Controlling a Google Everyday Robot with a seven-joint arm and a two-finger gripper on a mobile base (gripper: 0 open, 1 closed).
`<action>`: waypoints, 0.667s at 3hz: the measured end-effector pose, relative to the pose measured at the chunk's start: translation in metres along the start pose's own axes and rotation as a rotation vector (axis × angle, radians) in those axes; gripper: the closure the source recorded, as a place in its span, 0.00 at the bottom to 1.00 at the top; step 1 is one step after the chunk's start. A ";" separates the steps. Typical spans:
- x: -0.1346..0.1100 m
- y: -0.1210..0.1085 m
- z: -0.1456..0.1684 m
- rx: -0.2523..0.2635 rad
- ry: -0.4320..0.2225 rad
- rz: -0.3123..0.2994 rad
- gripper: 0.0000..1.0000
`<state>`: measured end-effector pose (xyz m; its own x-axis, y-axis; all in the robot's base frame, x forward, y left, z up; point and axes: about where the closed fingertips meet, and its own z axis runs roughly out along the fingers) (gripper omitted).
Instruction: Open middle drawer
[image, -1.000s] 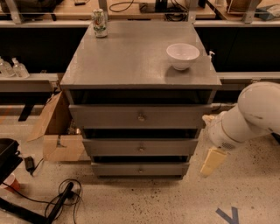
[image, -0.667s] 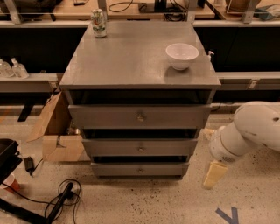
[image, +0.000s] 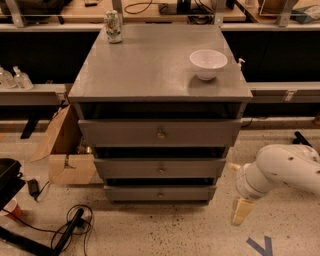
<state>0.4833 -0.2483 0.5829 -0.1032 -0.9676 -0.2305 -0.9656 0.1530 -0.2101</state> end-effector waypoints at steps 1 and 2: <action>0.004 -0.007 0.033 -0.013 -0.010 -0.033 0.00; 0.011 -0.014 0.069 -0.035 -0.040 -0.017 0.00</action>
Offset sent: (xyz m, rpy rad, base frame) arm 0.0440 -0.0015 -0.0890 0.0683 0.0315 0.0231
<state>0.5120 -0.2473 0.5177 -0.0779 -0.9609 -0.2656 -0.9751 0.1290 -0.1806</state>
